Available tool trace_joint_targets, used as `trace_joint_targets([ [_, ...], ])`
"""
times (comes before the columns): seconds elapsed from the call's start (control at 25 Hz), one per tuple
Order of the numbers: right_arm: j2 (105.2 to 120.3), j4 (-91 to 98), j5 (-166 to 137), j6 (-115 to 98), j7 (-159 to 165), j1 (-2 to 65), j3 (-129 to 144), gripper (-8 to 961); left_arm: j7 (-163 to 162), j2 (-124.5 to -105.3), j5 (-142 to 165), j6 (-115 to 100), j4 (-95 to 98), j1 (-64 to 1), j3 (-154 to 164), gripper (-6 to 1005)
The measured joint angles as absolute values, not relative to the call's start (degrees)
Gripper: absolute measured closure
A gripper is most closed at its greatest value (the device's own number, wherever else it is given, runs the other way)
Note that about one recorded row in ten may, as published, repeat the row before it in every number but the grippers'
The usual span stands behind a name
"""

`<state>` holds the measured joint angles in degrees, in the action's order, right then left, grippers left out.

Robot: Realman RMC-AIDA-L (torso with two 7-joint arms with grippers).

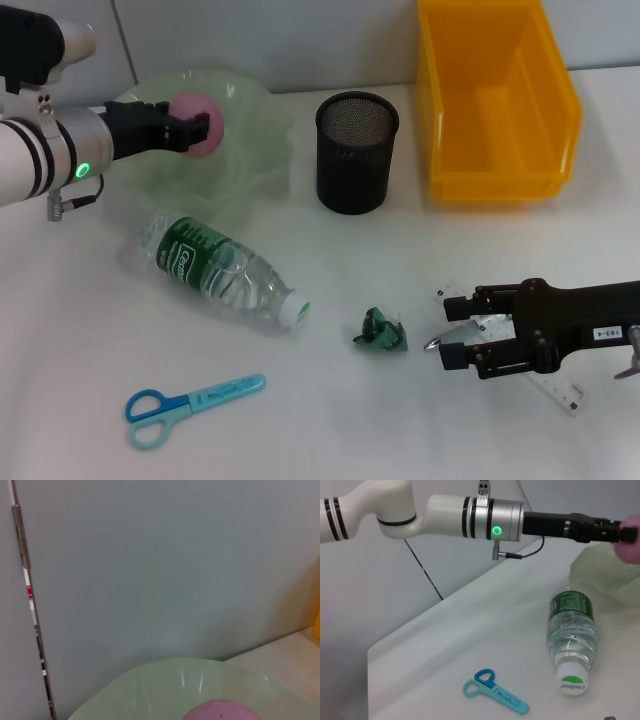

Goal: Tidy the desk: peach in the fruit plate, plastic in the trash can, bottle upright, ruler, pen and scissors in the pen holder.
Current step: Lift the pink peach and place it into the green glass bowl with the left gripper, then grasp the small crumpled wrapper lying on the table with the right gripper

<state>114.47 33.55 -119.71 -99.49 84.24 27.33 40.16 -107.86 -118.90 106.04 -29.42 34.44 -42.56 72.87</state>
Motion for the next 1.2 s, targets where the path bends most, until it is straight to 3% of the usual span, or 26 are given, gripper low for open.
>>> trace_joint_targets([
  [0.28,114.52,33.5,-119.7,-99.5,84.2,27.3,40.2,163,-107.8,-118.85,106.0,-29.4,34.4,-42.6,72.8,384],
  [0.6,114.52,33.4,-119.7,-99.4,84.2,27.3,40.3,162,-107.9,-118.64,104.0,-31.9,35.3,-42.1,72.5,126],
  [1.04,114.2,33.8,-119.4,-99.5,84.2,27.2,39.7,163,-103.5,-117.71,97.9,-74.6,41.3,-36.0,55.6,131],
  [1.2,114.1,33.9,-119.3,-99.5,84.3,27.3,39.6,162,-101.1,-117.57,97.9,-81.1,41.3,-34.7,55.0,131],
])
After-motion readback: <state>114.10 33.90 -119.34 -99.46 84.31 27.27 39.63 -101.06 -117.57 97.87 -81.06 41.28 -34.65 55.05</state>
